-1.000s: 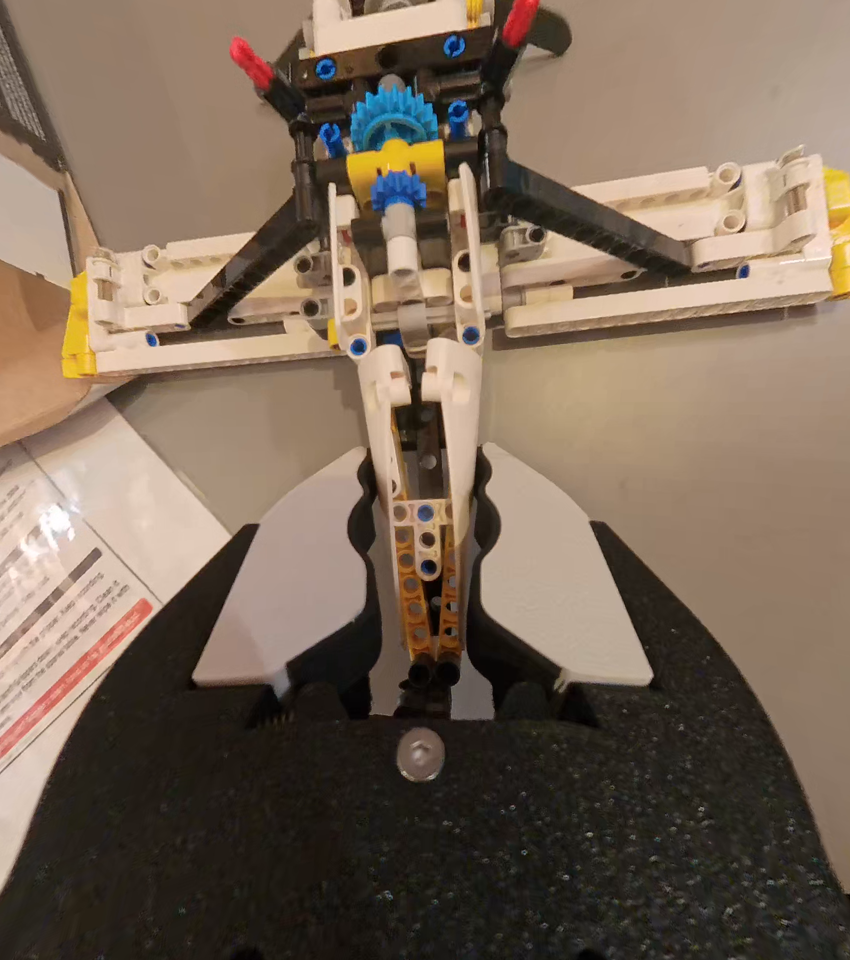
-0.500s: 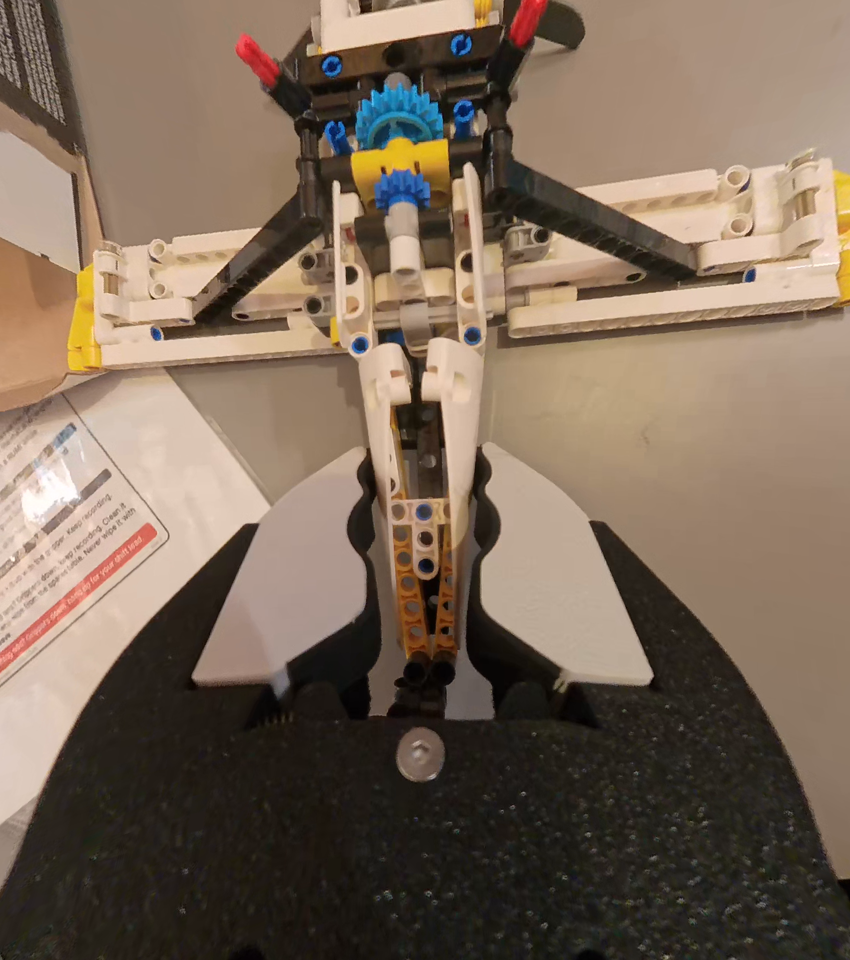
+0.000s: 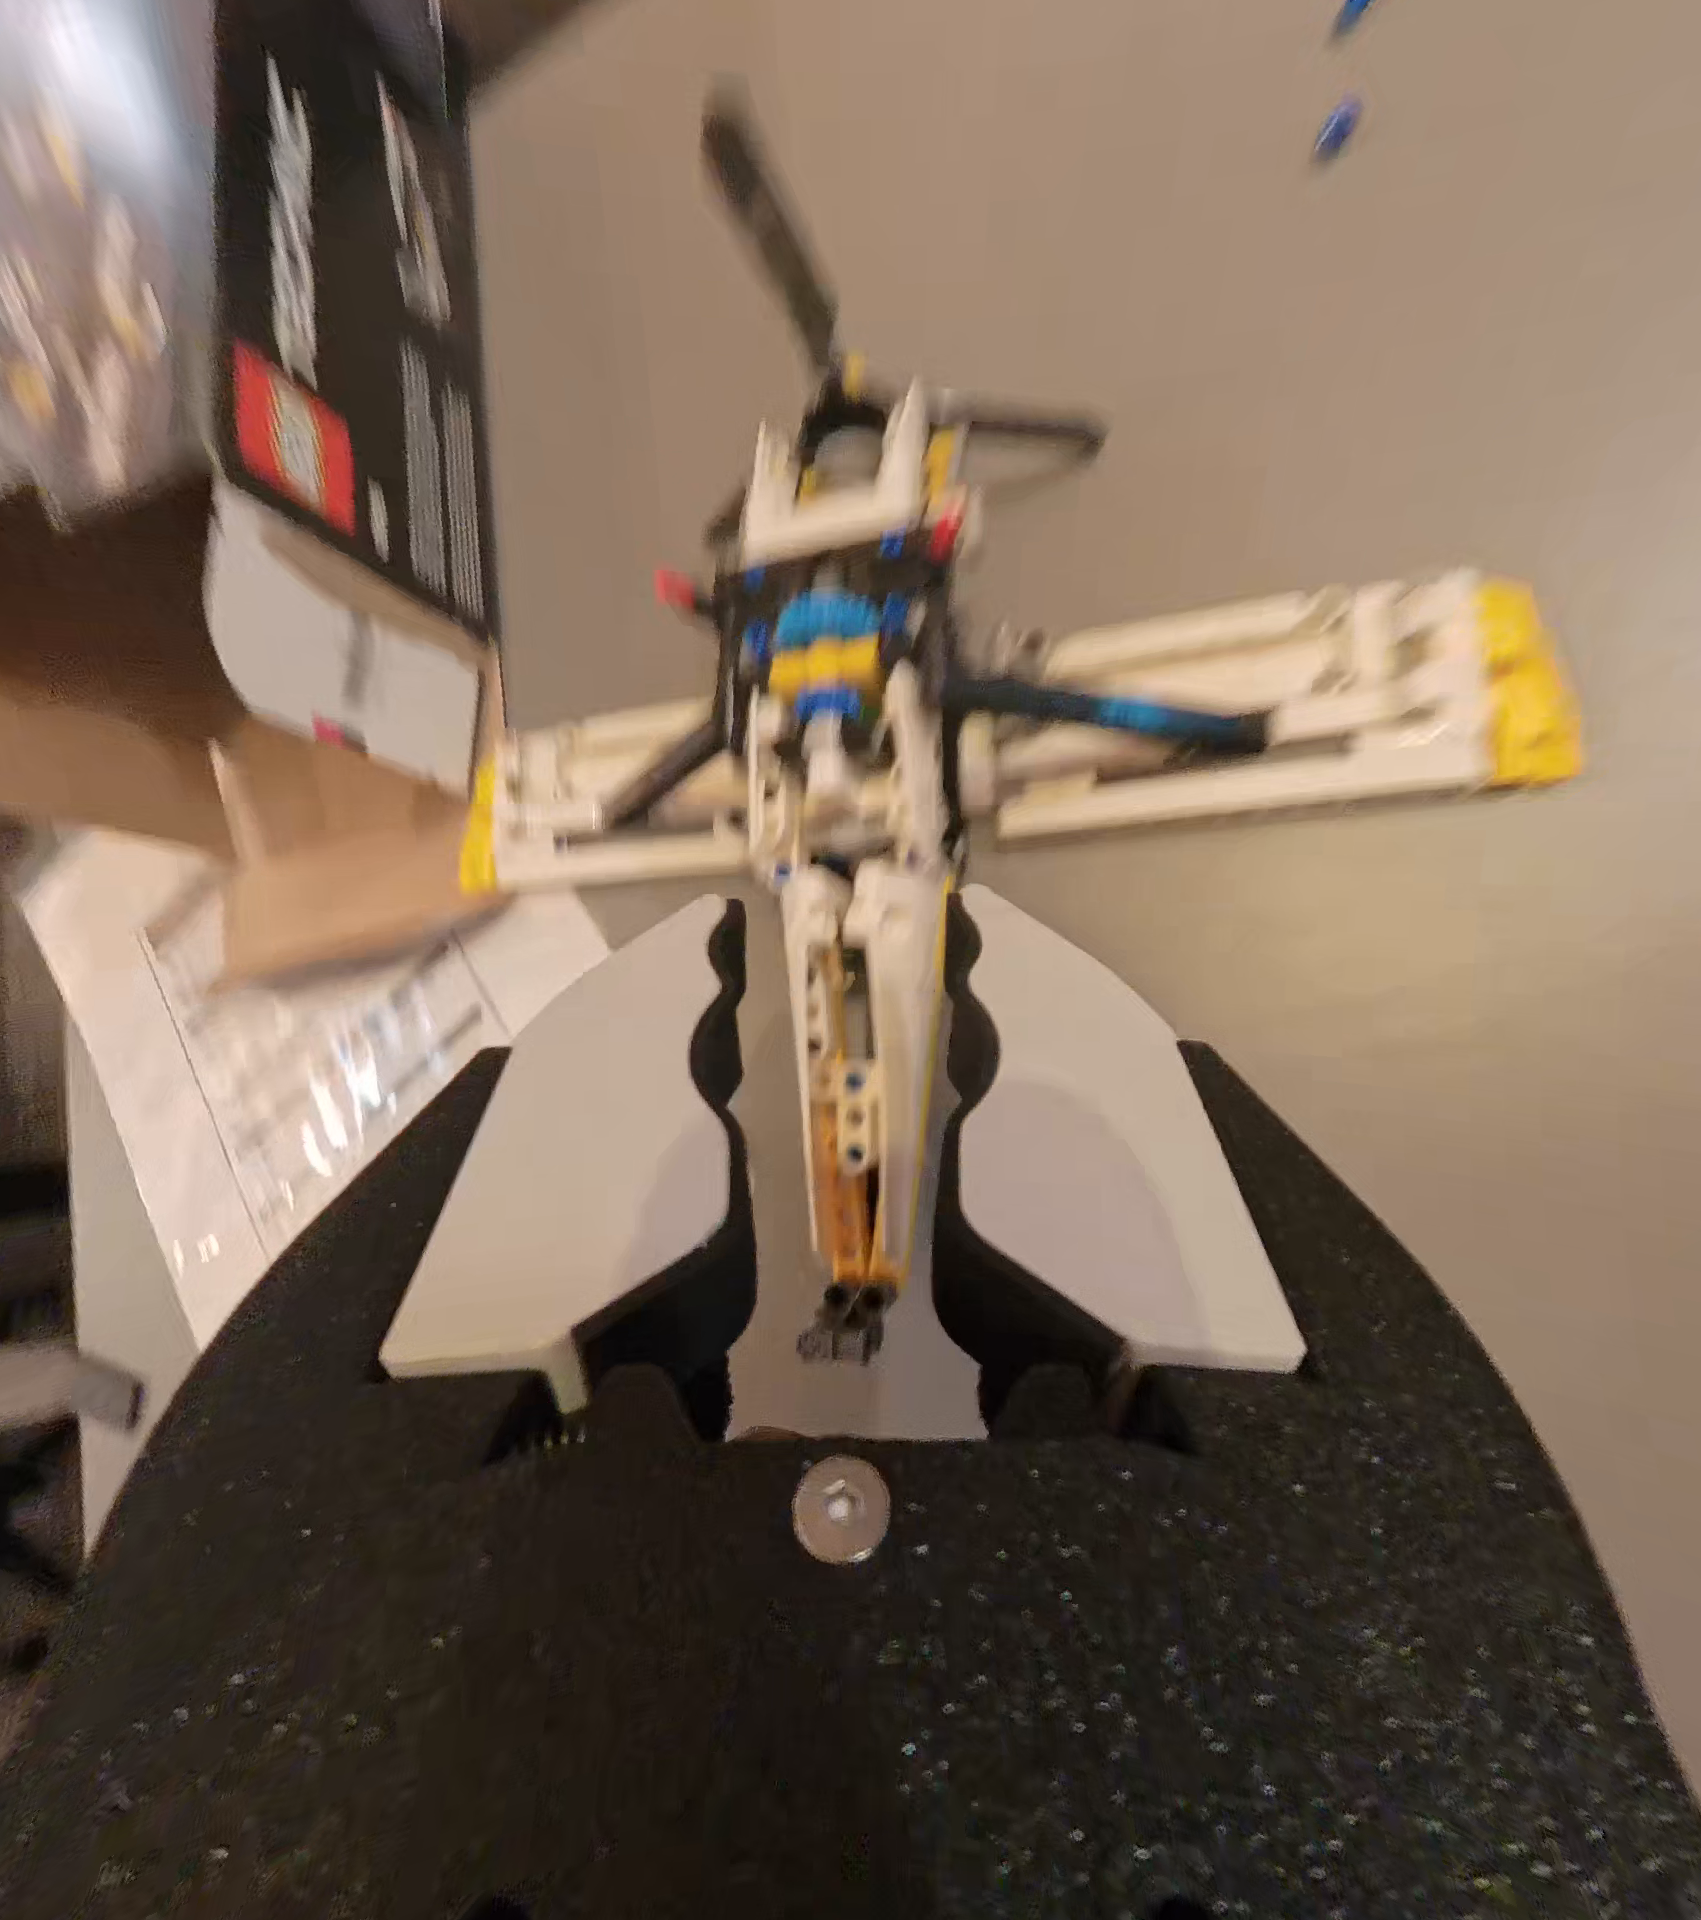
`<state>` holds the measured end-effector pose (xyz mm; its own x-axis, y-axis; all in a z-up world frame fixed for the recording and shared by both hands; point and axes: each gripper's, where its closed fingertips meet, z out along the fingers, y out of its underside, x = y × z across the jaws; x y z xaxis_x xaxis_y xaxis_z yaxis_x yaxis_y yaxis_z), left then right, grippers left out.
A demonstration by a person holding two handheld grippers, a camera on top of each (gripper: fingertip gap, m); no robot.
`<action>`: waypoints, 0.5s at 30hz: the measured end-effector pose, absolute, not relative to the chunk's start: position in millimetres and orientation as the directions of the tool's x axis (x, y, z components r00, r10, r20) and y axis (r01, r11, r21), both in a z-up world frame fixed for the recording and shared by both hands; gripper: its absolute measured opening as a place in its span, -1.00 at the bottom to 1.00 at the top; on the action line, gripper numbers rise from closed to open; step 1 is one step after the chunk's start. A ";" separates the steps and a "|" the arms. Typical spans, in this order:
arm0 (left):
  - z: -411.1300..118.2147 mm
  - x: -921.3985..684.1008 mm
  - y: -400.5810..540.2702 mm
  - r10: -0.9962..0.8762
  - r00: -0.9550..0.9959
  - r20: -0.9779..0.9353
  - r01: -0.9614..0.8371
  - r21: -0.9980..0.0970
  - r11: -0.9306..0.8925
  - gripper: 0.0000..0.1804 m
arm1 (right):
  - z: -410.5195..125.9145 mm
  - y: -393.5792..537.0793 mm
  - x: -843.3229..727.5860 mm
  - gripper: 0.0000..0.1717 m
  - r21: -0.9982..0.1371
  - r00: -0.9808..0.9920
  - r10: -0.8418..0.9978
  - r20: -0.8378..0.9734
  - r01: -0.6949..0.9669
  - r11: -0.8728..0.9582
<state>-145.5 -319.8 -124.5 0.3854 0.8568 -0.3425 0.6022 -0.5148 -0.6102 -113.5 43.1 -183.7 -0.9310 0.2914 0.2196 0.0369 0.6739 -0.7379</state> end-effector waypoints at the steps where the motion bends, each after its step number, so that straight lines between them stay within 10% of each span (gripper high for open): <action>1: -111.4 -149.9 -303.0 0.840 0.419 -0.344 0.548 -0.641 -0.537 -0.59 | -183.3 43.2 -114.0 -0.65 -0.741 -0.931 0.294 0.217 0.039 0.671; 15: -190.1 -267.3 -157.8 0.628 0.734 -0.261 0.480 -0.455 -0.750 -0.80 | -181.7 50.2 -112.5 -0.65 -0.744 -0.918 0.301 0.259 0.009 0.669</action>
<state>-267.3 -157.8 -190.1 0.7335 0.6277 -0.2606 0.4802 -0.7500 -0.4549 -112.5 50.2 -181.7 -0.9178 0.3008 0.2591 0.0093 0.6686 -0.7436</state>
